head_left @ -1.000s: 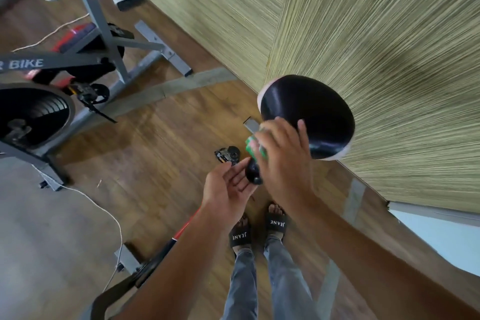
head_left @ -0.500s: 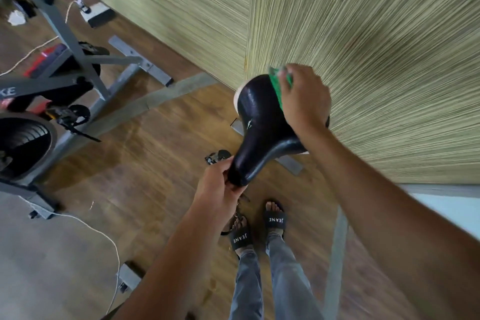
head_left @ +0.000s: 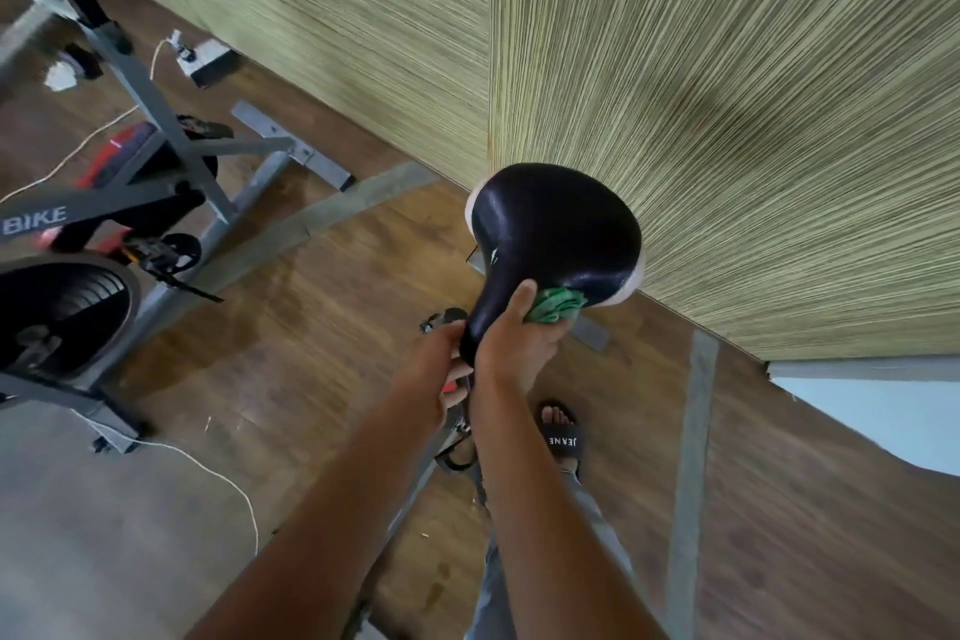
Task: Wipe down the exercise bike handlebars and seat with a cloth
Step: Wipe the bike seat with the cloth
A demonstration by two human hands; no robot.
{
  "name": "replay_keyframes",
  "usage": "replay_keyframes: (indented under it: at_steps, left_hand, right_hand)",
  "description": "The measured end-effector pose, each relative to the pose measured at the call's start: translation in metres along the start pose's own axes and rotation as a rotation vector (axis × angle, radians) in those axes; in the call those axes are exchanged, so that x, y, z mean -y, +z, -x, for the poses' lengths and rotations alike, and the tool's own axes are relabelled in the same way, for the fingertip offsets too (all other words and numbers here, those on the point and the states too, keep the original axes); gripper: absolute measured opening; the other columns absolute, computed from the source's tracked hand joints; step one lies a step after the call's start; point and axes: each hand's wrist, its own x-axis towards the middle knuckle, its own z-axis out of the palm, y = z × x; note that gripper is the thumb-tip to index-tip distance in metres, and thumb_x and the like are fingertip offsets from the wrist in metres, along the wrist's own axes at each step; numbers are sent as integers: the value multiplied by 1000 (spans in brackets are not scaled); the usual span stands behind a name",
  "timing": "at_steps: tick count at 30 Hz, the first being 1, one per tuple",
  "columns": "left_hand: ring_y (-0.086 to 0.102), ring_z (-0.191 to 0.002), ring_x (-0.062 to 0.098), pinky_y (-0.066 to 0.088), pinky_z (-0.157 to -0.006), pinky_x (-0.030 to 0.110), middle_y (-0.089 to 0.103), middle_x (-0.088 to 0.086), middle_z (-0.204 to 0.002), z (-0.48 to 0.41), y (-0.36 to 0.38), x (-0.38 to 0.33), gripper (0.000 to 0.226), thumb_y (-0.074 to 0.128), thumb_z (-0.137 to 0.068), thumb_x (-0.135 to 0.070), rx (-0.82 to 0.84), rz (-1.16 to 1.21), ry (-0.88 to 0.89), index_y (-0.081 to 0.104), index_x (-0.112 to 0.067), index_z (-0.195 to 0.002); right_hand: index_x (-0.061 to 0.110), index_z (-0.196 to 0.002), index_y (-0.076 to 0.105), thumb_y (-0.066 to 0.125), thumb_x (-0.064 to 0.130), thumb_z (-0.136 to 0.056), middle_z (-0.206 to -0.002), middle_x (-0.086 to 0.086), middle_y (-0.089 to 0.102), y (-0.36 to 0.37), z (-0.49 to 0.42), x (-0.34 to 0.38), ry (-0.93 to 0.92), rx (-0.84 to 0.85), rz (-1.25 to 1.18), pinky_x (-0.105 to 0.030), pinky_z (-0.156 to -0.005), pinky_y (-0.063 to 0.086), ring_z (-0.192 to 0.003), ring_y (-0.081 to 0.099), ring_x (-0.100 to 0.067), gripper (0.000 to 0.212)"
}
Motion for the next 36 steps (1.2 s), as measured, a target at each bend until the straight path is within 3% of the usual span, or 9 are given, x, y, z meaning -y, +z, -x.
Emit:
replay_keyframes:
  at_steps: [3,8,13,16,19,22,26,31,36]
  left_hand:
    - [50,-131,24,34,-113,41,56,6,-139,11,-9,-2,38,45,-103,-28,-34,-77,3,57,-11,-135]
    - [55,-107,19,41,-93,34,60,8,-131,47,-34,-13,30,44,-104,-23,-149,-134,75,62,-8,-124]
    - [60,-91,22,45,-95,39,64,10,-103,90,-61,-24,37,37,-107,-34,-200,22,205,62,-7,-107]
    - [60,-82,22,46,-75,31,64,9,-93,121,-76,-40,42,35,-106,-40,-221,204,266,61,-8,-101]
    - [58,-70,17,44,-63,28,62,5,-84,155,-98,-42,41,37,-105,-43,-287,414,371,62,-11,-100]
    - [57,-68,16,43,-61,27,62,4,-84,195,-130,-28,47,41,-102,-51,-373,524,445,64,-10,-108]
    - [64,-79,18,49,-68,31,68,2,-93,255,-181,9,45,42,-100,-55,-467,620,551,68,-19,-101]
    - [72,-94,22,55,-93,39,76,5,-98,335,-234,88,38,55,-96,-49,-556,822,625,72,-15,-101]
    - [74,-79,19,60,-69,31,76,8,-93,410,-289,189,34,57,-98,-40,-567,1016,730,70,-9,-100]
  right_hand:
    - [12,-152,30,46,42,-102,-145,-19,49,-25,10,-3,35,119,177,-43,-104,41,-130,49,-37,60]
    - [14,-126,54,51,30,-101,-109,-3,64,-59,60,30,-250,336,282,-38,-82,45,-104,61,-26,30]
    - [11,-114,60,61,26,-97,-97,-9,68,-36,109,73,-143,743,293,-30,-71,52,-87,68,-24,23]
    - [10,-116,62,64,28,-96,-96,-9,71,-22,139,84,-128,866,319,-27,-60,55,-81,70,-24,27]
    - [16,-116,68,70,38,-90,-104,-8,75,-12,174,86,-131,991,353,-42,-82,60,-94,73,-26,35]
    - [16,-121,68,74,36,-87,-108,-7,75,-11,217,78,-96,1127,352,-41,-83,59,-98,73,-25,40]
    - [11,-105,74,60,18,-94,-96,-8,76,-26,285,60,59,1351,393,-36,-79,54,-85,71,-24,19]
    - [7,-110,72,57,16,-95,-108,-14,73,-57,382,11,141,1538,498,-40,-90,54,-94,69,-28,23]
    - [7,-119,70,60,30,-97,-111,-15,74,-98,482,-70,222,1678,525,-43,-93,55,-100,71,-29,33]
